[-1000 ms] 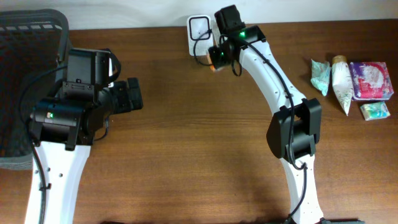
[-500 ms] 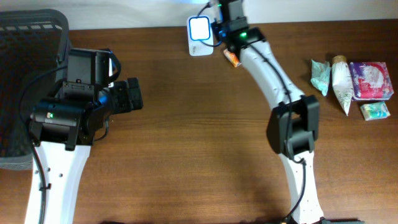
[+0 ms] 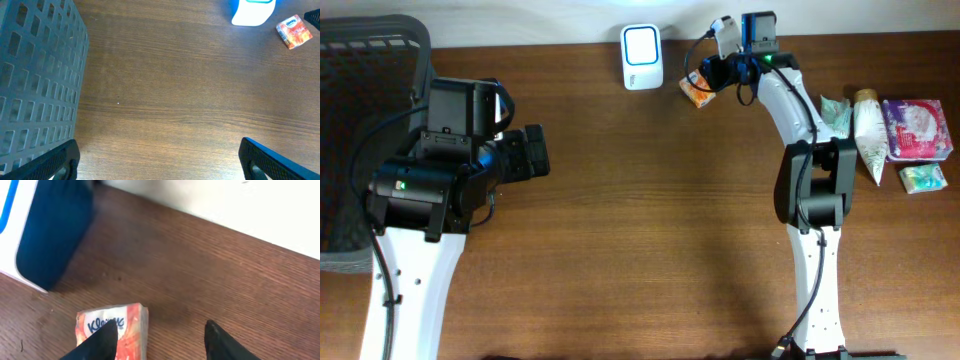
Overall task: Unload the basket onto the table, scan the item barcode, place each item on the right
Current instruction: 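Hold the orange tissue pack under the scanner window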
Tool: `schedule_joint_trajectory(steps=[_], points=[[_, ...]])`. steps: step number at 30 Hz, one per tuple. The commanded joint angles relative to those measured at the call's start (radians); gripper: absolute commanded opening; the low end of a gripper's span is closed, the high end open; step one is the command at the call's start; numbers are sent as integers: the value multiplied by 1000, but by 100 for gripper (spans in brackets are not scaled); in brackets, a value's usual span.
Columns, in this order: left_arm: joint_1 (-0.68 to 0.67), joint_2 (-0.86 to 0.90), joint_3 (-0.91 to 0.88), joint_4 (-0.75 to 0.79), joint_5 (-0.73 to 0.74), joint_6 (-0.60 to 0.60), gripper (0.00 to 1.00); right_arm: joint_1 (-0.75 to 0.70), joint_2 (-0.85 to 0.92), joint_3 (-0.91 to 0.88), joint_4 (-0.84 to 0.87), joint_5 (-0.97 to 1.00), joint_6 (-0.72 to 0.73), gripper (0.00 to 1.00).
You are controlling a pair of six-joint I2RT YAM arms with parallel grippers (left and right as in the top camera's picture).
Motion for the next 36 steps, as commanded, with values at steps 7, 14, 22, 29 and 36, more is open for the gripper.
schedule_joint_trajectory(steps=[7,14,22,29,36], points=[[5,-1,8,1,-4,-6,99,32,94,2,-48,-50,5,25],[5,-1,8,1,-4,-6,99,34,5,7,-76,126,34,4],[5,-1,8,1,-4,-6,99,124,-186,22,-19,318,-23,4],[5,-1,8,1,-4,-6,99,255,-186,23,114,430,-200,4],[5,-1,8,1,-4,-6,99,306,-141,21,267,489,-247,4]])
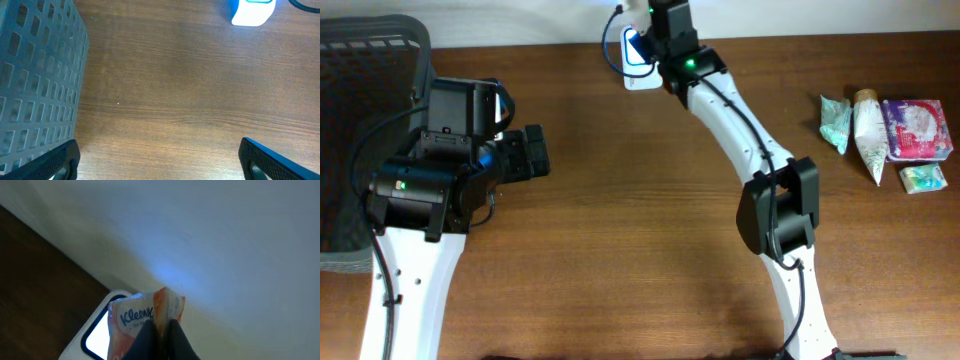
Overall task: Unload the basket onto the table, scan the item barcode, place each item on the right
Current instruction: 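Hold the orange tissue pack under the scanner window, then carry the orange pack right and drop it beside the teal pack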
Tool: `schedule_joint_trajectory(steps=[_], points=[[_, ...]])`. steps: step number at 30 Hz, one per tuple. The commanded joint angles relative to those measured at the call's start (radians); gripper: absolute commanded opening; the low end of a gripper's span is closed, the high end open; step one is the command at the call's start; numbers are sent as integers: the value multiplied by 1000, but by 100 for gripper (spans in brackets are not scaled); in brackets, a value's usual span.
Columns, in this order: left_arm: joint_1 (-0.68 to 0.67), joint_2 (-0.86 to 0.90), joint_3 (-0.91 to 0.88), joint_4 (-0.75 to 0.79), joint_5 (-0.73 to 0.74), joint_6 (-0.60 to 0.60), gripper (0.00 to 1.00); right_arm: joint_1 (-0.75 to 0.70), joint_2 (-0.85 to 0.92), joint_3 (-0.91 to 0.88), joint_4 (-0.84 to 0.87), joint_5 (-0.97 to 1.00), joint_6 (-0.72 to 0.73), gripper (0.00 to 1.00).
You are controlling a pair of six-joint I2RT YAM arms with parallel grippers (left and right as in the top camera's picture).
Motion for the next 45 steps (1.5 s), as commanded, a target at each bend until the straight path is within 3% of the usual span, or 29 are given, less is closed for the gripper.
schedule_joint_trajectory(steps=[1,6,11,18,26,30,33,34,36,41,45], points=[[5,-2,8,1,-4,-6,99,-12,37,6,34,33,-14,4],[5,-2,8,1,-4,-6,99,-16,41,7,31,35,67,4],[5,-2,8,1,-4,-6,99,-103,-26,10,-44,108,303,4],[5,-2,8,1,-4,-6,99,-453,-185,10,-475,116,566,4],[5,-2,8,1,-4,-6,99,-843,-190,-6,-923,112,738,4],[5,-2,8,1,-4,-6,99,-930,-186,-18,-1093,104,753,4],[5,-2,8,1,-4,-6,99,-943,-186,-91,-1108,105,780,4],[5,-2,8,1,-4,-6,99,-942,-186,-124,-1095,105,780,7],[5,-2,8,1,-4,-6,99,-942,-185,-159,-1072,105,780,41],[5,-2,8,1,-4,-6,99,-942,-210,-159,-1083,98,761,44],[5,-2,8,1,-4,-6,99,-941,-348,-159,-1146,-30,761,44]])
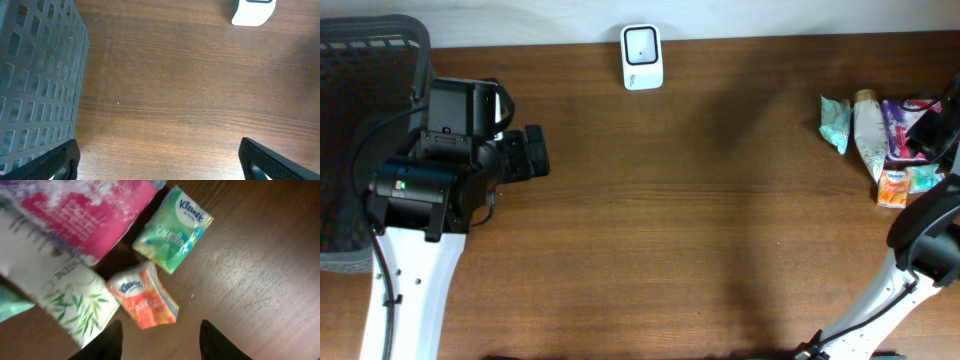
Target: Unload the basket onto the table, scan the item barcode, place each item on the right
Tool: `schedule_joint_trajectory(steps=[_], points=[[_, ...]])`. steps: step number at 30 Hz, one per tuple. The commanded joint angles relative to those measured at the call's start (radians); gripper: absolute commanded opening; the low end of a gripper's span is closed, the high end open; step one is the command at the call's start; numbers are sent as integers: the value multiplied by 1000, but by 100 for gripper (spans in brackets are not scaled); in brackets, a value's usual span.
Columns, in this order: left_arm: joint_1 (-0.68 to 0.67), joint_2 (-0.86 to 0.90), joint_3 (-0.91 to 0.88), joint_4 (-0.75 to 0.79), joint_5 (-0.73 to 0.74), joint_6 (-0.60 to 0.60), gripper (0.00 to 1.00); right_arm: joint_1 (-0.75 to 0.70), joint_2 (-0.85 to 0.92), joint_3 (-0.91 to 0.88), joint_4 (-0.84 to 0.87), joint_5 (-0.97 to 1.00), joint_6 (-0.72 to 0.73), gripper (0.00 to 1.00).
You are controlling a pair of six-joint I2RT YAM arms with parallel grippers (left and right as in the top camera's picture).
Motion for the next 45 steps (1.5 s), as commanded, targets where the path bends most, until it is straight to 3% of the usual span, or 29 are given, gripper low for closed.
schedule_joint_trajectory(steps=[1,6,11,12,13,16,17,18,21,24,33,40,45], points=[[5,-2,8,1,-4,-6,99,6,-192,-1,-59,-117,1,44],[5,-2,8,1,-4,-6,99,31,-447,-2,-200,-153,-3,44],[5,-2,8,1,-4,-6,99,253,-734,-2,-296,-158,-52,51],[5,-2,8,1,-4,-6,99,307,-776,-7,-313,-159,-56,58],[5,-2,8,1,-4,-6,99,386,-846,-43,-312,-161,-56,79],[5,-2,8,1,-4,-6,99,506,-957,-154,-312,-163,-56,85],[5,-2,8,1,-4,-6,99,528,-982,-194,-313,-172,-55,96],[5,-2,8,1,-4,-6,99,557,-1023,-269,-312,-223,-56,99],[5,-2,8,1,-4,-6,99,584,-1089,-430,-312,-390,-55,99],[5,-2,8,1,-4,-6,99,584,-1089,-518,-312,-404,-56,99],[5,-2,8,1,-4,-6,99,585,-1059,-525,-312,-406,-56,99],[5,-2,8,1,-4,-6,99,584,-1178,-638,-307,-405,-79,99],[5,-2,8,1,-4,-6,99,584,-1363,-859,-94,-403,-82,99]])
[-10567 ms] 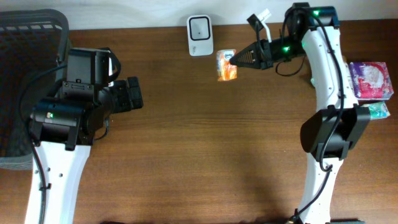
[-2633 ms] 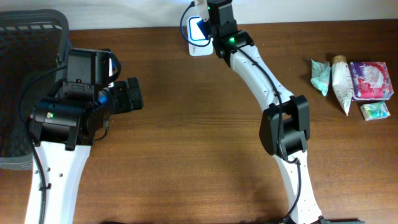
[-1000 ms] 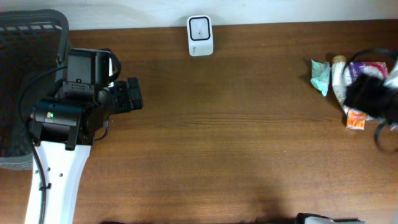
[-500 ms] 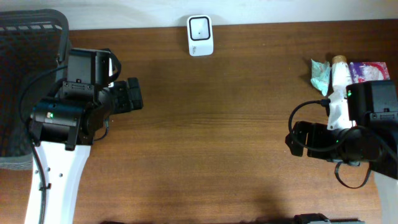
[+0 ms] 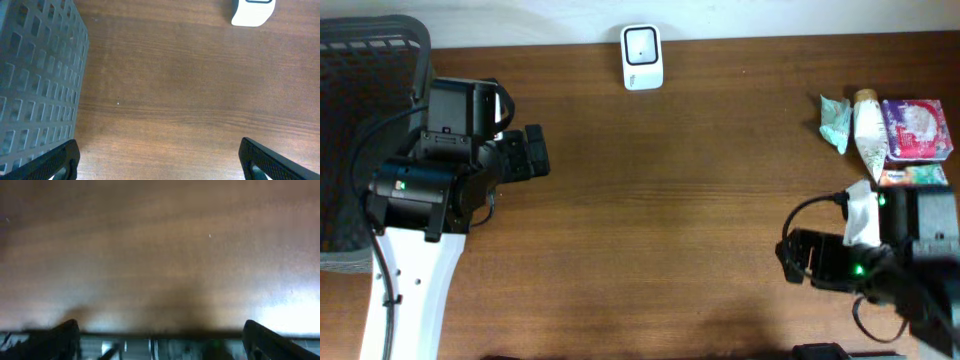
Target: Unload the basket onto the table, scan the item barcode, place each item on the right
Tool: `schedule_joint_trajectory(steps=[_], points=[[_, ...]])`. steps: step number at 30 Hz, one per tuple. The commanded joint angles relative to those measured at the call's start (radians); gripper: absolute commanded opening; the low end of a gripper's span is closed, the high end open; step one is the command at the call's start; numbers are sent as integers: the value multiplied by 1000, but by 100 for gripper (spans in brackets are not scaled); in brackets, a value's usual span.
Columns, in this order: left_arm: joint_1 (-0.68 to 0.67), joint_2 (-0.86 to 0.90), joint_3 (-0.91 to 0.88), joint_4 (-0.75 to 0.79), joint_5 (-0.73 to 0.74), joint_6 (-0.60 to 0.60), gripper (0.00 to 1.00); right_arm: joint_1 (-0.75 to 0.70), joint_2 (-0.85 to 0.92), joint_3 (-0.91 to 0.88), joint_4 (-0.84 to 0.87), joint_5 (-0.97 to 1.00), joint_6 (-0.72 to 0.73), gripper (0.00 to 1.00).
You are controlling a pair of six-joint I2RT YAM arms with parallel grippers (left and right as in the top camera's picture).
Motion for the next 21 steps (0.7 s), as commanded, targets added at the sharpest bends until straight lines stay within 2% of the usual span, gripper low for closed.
schedule_joint_trajectory(steps=[1,8,14,19,21], points=[[5,-1,8,1,-4,-6,99,7,-107,-128,156,-5,-44,99],[5,-1,8,1,-4,-6,99,5,-349,-456,574,-5,-237,98],[5,-1,8,1,-4,-6,99,5,-521,-800,971,-32,-247,99],[5,-1,8,1,-4,-6,99,7,-625,-951,1157,-55,-247,99],[5,-1,8,1,-4,-6,99,7,-657,-974,1174,-57,-247,99]])
